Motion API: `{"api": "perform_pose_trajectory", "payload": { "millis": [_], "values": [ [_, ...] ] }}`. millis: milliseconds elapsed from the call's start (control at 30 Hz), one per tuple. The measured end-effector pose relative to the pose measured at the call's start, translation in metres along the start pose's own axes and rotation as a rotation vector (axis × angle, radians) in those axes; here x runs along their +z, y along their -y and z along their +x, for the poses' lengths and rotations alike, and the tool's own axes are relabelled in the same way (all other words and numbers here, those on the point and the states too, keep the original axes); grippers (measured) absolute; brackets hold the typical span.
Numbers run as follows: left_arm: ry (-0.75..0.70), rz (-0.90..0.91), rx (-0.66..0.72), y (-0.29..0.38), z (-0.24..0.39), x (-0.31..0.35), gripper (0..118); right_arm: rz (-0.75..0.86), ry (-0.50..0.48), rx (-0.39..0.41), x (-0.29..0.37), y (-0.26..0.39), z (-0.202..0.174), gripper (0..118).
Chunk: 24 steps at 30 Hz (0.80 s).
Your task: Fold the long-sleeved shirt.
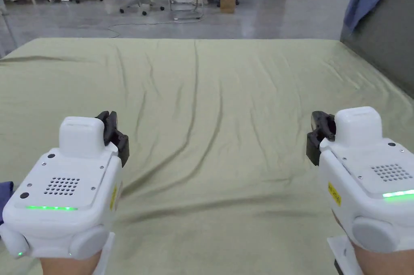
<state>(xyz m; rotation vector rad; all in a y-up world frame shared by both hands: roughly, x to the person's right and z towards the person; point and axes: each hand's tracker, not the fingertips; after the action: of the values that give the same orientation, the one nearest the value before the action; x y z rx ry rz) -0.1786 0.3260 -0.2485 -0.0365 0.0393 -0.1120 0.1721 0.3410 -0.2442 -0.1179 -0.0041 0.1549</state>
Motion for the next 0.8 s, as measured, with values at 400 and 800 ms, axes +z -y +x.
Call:
{"api": "perform_pose_trajectory", "payload": {
  "millis": [400, 800],
  "values": [
    [-0.018, -0.025, -0.056, 0.04, 0.019, 0.01, 5, 0.041, 0.057, -0.023, -0.001, 0.045, 0.001, 0],
    [-0.007, -0.063, 0.001, 0.04, 0.015, 0.004, 5, -0.021, 0.093, -0.044, -0.006, 0.053, 0.014, 0]
  ]
}}
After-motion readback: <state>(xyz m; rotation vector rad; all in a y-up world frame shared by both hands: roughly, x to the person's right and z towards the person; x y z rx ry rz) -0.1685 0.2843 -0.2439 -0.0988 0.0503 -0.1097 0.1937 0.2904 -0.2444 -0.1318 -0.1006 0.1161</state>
